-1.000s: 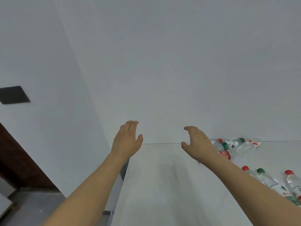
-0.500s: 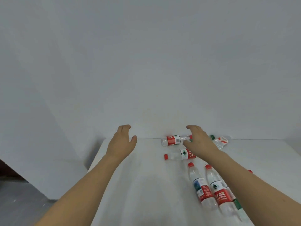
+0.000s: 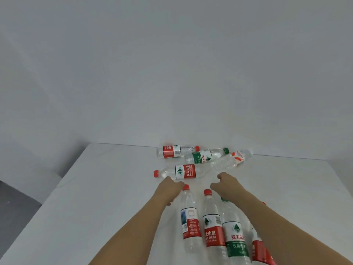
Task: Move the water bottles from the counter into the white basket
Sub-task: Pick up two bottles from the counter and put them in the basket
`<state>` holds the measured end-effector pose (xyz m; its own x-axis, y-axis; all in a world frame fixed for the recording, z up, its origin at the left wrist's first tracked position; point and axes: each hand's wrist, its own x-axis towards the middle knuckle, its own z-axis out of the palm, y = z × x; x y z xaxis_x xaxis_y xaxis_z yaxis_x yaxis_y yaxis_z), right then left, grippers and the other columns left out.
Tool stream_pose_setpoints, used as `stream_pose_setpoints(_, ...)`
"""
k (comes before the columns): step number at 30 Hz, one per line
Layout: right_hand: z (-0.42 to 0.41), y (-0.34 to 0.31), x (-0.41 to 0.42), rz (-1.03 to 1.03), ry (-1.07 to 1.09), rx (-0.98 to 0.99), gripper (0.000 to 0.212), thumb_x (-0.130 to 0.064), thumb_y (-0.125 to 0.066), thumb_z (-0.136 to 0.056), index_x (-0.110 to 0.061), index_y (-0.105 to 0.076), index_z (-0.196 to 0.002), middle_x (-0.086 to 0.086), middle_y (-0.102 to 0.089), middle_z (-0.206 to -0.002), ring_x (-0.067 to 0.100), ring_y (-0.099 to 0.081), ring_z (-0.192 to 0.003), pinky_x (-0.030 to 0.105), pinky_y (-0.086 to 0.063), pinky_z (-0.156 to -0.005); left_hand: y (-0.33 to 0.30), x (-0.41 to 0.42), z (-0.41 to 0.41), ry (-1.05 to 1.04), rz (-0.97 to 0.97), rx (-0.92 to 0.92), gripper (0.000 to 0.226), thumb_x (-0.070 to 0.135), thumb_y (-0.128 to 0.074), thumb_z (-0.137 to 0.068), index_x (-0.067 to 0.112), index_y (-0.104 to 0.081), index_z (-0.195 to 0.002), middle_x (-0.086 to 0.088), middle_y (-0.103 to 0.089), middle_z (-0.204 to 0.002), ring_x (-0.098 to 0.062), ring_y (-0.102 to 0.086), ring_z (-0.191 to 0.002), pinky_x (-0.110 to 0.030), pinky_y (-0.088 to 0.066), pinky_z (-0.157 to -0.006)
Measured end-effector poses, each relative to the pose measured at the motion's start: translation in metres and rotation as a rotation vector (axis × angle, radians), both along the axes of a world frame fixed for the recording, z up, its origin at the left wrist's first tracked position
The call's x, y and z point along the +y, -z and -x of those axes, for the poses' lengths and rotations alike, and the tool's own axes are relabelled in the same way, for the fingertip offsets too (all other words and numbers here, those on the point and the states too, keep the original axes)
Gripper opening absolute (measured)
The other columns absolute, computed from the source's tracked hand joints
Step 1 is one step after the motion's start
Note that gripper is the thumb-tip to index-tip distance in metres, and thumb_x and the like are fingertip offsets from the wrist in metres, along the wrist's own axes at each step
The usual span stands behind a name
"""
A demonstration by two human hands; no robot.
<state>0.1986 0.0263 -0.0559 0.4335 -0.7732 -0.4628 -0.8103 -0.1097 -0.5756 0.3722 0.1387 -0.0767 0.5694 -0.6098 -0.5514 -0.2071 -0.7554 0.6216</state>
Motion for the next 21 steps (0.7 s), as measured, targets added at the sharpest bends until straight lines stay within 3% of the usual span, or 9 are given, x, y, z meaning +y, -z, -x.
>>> stream_pose_setpoints(4, -0.006, 0.054, -0.021, -0.059, -0.037, 0.090, 0.052, -0.037, -0.063, -0.087, -0.006, -0.051, -0.127, 0.011, -0.058, -0.123, 0.020, -0.051, -0.096, 0.029, -0.042, -0.079, 0.054, -0.033, 0.014, -0.015, -0.097, -0.028, 0.024, 0.042, -0.054, -0.094, 0.019, -0.051, -0.091, 0.004, -0.052, -0.079, -0.012, -0.052, -0.069, -0.029, -0.048, -0.068)
stream_pose_setpoints(8, -0.013, 0.100, -0.031, 0.077, -0.190, 0.357, 0.046, -0.052, -0.044, -0.090, -0.012, -0.060, -0.106, 0.008, -0.064, -0.114, 0.030, -0.048, -0.115, 0.037, -0.038, -0.092, 0.093, -0.054, 0.015, 0.005, -0.187, -0.032, 0.025, 0.039, -0.054, -0.092, 0.024, -0.047, -0.074, 0.004, -0.051, -0.079, -0.014, -0.050, -0.072, -0.030, -0.048, -0.075)
stream_pose_setpoints(13, -0.030, 0.135, -0.033, 0.141, -0.262, 0.505, 0.042, -0.057, -0.040, -0.080, -0.019, -0.056, -0.087, 0.002, -0.058, -0.096, 0.029, -0.038, -0.113, 0.042, -0.025, -0.090, 0.126, -0.059, 0.011, -0.116, -0.124, 0.012, 0.024, 0.038, -0.059, -0.088, 0.020, -0.053, -0.074, 0.001, -0.057, -0.076, -0.010, -0.053, -0.067, -0.026, -0.043, -0.060)
stream_pose_setpoints(17, -0.041, 0.145, -0.026, 0.128, -0.169, 0.459, 0.035, -0.055, -0.043, -0.075, -0.021, -0.049, -0.072, -0.003, -0.049, -0.075, 0.024, -0.036, -0.095, 0.041, -0.020, -0.079, 0.138, -0.049, 0.009, -0.224, -0.058, 0.059, 0.026, 0.037, -0.058, -0.092, 0.017, -0.055, -0.076, -0.001, -0.059, -0.077, -0.014, -0.056, -0.069, -0.025, -0.042, -0.058)
stream_pose_setpoints(21, -0.037, 0.139, -0.014, 0.189, -0.070, 0.307, 0.035, -0.050, -0.045, -0.079, -0.019, -0.051, -0.066, -0.003, -0.052, -0.072, 0.020, -0.047, -0.081, 0.039, -0.023, -0.078, 0.124, -0.025, 0.005, -0.437, 0.071, 0.223, 0.024, 0.031, -0.058, -0.095, 0.010, -0.061, -0.083, -0.007, -0.064, -0.079, -0.019, -0.060, -0.069, -0.028, -0.044, -0.058)
